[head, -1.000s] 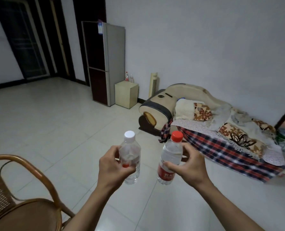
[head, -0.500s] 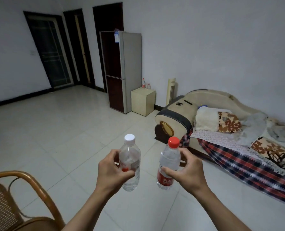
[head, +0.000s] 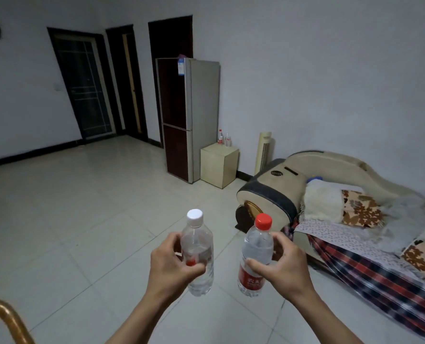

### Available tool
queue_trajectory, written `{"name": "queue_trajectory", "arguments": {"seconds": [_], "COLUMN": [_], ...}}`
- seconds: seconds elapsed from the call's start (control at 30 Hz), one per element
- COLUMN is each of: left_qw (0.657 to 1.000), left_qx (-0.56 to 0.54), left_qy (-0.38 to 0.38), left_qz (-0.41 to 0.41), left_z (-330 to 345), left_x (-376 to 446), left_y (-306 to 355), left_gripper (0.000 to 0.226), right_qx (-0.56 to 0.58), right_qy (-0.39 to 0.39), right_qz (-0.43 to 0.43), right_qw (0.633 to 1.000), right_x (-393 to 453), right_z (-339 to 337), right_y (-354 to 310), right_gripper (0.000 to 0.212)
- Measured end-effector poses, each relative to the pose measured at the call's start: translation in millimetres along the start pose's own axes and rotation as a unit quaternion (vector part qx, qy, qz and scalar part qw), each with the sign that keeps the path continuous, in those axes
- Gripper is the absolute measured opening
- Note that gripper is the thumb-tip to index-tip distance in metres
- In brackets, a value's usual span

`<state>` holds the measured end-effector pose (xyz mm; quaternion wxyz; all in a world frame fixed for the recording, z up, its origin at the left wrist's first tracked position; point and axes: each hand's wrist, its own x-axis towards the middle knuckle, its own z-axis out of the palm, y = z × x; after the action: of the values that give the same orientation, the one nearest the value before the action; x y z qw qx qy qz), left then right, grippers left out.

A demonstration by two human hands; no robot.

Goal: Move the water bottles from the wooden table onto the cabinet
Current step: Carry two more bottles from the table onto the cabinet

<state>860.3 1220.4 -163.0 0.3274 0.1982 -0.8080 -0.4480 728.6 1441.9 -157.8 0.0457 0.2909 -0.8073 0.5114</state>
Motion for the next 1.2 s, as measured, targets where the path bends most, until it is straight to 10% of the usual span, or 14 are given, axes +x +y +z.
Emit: {"name": "queue_trajectory", "arguments": {"seconds": [1.2], "left_qw": [0.999], "left_qx": [0.036], "left_qy": [-0.013], "left_qz": [-0.003], "left_z": [88.3], "left_x": [507.5], "left_y": [-174.4], "left_gripper": [0.047], "right_qx": [0.023], "right_qy": [-0.02], "right_qz": [0.032], "right_qw": [0.999], "right_x": [486.8], "right_z": [217.2], "right_y": [109.9], "right_gripper": [0.063]}}
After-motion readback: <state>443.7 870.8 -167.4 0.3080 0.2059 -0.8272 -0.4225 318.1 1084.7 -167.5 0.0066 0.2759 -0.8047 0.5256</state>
